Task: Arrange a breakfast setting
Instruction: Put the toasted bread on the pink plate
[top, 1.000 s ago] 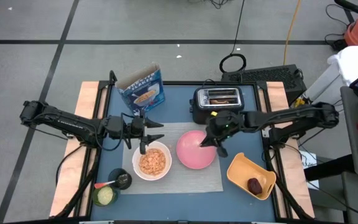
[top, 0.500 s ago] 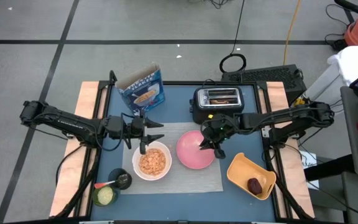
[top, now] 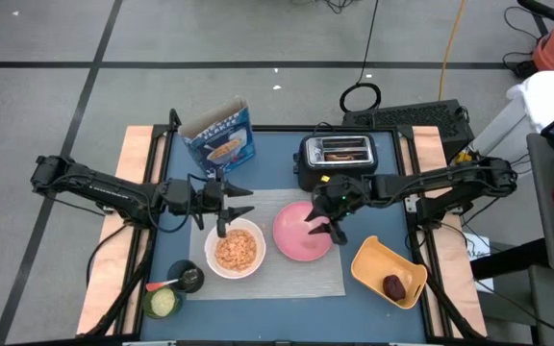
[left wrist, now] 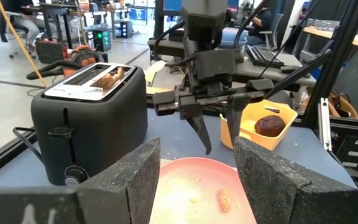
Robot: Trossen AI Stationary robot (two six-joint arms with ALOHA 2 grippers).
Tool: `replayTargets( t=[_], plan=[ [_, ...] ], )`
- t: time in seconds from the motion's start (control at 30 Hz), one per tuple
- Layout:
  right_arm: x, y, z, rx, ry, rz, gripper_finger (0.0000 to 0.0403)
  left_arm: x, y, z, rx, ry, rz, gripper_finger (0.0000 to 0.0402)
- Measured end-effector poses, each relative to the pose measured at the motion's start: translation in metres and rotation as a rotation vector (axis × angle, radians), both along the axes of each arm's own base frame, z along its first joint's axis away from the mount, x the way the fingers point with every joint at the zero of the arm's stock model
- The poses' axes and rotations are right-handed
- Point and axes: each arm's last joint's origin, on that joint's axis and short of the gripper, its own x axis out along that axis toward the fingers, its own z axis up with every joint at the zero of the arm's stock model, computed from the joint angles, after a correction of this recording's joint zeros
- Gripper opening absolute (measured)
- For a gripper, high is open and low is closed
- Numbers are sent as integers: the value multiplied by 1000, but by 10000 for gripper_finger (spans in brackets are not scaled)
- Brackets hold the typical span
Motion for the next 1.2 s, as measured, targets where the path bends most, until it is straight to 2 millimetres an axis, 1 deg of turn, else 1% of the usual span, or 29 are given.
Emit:
replayTargets(
  t=[0.13,0.23,0.3,0.4,0.57,0.77,0.87,0.97,1.2],
  plan=[
    [4,0,5,-1,-68,0,180,0,0,0,0,0,2,211],
    [2,-1,15,-8,-126,-3,180,0,0,0,0,0,2,211],
    [-1,-4,23,-46,-174,-26,180,0,0,0,-1,0,2,211],
    [-9,-11,38,-93,-238,-102,180,0,0,0,0,0,2,211],
    [-30,-28,65,-145,-341,-241,180,0,0,0,3,1,2,211],
    [-54,-51,89,-239,-443,-395,180,0,0,0,4,0,3,211],
    [-62,-62,94,-259,-463,-449,180,0,0,0,4,0,3,211],
    [-65,-71,94,-272,-459,-494,180,0,0,0,4,0,3,211],
    [-62,-90,83,-281,-386,-558,180,0,0,0,8,1,3,211]
  ],
)
